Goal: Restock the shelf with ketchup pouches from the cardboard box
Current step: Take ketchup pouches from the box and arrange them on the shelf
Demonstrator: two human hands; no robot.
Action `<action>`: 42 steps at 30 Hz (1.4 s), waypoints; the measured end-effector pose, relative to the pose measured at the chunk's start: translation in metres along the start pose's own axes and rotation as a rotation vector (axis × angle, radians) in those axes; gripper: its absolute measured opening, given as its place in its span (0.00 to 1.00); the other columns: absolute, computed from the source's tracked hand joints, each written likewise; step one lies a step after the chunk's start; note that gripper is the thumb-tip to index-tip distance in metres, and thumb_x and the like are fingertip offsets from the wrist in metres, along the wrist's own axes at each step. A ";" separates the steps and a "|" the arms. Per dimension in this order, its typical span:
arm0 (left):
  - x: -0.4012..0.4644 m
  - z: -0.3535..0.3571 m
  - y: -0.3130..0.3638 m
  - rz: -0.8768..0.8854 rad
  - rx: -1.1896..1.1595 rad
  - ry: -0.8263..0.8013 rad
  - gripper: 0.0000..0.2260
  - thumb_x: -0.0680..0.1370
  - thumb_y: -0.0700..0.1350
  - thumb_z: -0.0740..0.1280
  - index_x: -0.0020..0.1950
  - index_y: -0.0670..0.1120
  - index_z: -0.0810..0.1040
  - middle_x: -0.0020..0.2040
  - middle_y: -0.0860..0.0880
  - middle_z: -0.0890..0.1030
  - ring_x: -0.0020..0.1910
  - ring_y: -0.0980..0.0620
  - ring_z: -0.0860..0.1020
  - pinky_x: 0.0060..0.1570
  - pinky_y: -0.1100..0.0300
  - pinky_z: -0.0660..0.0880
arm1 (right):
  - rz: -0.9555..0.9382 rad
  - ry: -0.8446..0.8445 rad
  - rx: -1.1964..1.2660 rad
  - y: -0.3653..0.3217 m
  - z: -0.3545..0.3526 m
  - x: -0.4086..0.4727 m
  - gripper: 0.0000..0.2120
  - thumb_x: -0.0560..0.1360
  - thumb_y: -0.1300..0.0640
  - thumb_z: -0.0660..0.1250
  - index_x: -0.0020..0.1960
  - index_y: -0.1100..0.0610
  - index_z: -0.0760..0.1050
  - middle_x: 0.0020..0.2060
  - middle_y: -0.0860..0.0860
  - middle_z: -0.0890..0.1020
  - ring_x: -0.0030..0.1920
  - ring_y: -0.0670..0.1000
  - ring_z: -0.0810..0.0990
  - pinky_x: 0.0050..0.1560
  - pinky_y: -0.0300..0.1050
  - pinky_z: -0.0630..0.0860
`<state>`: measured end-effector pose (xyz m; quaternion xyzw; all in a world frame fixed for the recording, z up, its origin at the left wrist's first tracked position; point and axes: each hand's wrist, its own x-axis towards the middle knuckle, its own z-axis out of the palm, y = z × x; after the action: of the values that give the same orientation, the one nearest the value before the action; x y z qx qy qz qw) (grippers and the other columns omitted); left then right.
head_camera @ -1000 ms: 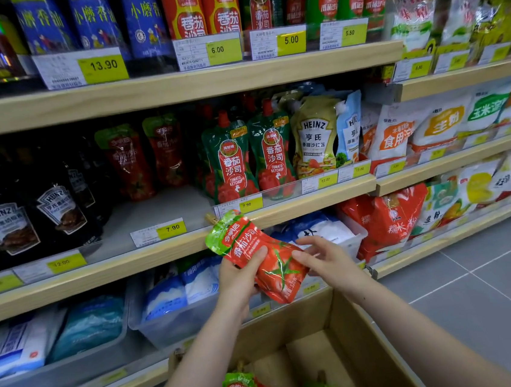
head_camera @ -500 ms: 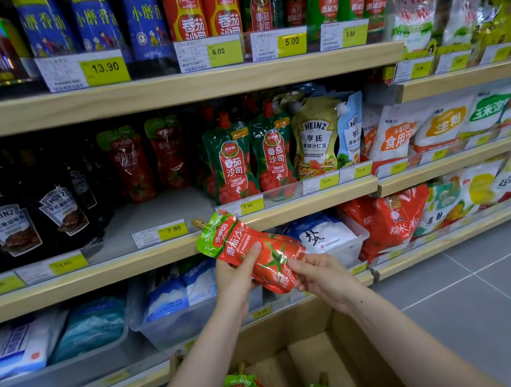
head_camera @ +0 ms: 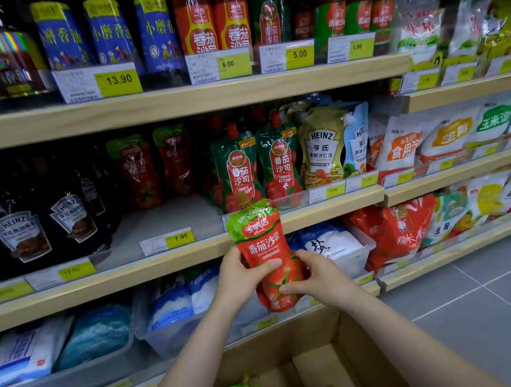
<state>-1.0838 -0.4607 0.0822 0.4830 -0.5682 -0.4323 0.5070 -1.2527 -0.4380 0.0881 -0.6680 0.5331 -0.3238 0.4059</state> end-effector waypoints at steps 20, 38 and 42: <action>-0.022 -0.038 -0.007 0.176 0.370 -0.227 0.25 0.65 0.49 0.77 0.56 0.62 0.69 0.53 0.60 0.78 0.54 0.63 0.76 0.54 0.62 0.76 | -0.068 0.056 0.240 -0.023 0.003 0.015 0.13 0.68 0.57 0.73 0.50 0.46 0.75 0.46 0.43 0.83 0.47 0.41 0.82 0.40 0.31 0.76; 0.020 -0.194 -0.011 0.554 1.373 0.368 0.22 0.72 0.61 0.59 0.54 0.46 0.77 0.41 0.47 0.75 0.40 0.44 0.74 0.45 0.54 0.62 | -0.448 0.099 0.229 -0.143 0.047 0.122 0.20 0.68 0.61 0.74 0.57 0.51 0.73 0.50 0.45 0.81 0.51 0.40 0.80 0.51 0.35 0.77; 0.023 -0.193 -0.020 0.568 1.391 0.400 0.21 0.73 0.60 0.58 0.54 0.46 0.76 0.41 0.46 0.73 0.41 0.43 0.72 0.45 0.52 0.63 | -0.413 0.121 0.211 -0.138 0.064 0.143 0.20 0.69 0.58 0.73 0.58 0.51 0.72 0.50 0.46 0.80 0.51 0.42 0.79 0.51 0.37 0.75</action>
<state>-0.8904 -0.4868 0.0877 0.5947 -0.7085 0.2654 0.2717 -1.1039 -0.5507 0.1810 -0.6962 0.3716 -0.4932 0.3660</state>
